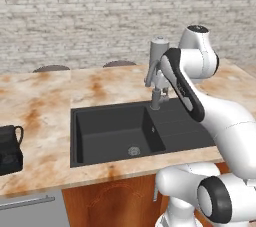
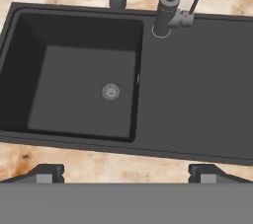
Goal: Turn on the sink faucet and place the jug under the water for a few seconds to fill it up.
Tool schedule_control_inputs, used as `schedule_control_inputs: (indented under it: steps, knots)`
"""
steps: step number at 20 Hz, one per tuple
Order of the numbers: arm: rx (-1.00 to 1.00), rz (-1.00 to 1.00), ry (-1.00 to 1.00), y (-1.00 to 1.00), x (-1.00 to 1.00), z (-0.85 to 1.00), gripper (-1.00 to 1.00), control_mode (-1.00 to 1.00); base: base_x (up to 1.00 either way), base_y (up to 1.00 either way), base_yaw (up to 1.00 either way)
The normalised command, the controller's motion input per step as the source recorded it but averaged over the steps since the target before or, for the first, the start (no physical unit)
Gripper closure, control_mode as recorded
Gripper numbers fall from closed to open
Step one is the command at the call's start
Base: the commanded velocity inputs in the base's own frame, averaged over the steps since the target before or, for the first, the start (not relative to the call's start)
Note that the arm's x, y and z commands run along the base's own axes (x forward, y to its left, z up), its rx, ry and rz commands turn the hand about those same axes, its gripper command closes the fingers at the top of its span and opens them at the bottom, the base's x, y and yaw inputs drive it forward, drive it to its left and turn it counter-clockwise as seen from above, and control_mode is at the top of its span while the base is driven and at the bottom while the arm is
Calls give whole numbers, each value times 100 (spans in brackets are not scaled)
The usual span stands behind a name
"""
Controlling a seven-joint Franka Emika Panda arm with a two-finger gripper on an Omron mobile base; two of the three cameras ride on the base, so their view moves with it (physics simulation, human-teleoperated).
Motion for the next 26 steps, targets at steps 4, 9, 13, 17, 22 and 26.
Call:
schedule_control_inputs:
  steps: [4,9,13,17,22,26]
  knots:
    - [7,16,-17,-85,11,-24,-100,-100,0,0,0]
    - [10,13,-19,-93,2,-50,-100,-100,0,0,0]
    - [5,2,-8,-68,0,-52,-100,-100,0,0,0]
    - [1,0,-24,-37,34,-49,-100,-100,0,0,0]
    - [2,5,-40,-27,51,-32,-100,-100,0,0,0]
    - [6,23,-16,-26,13,-6,-100,-100,0,0,0]
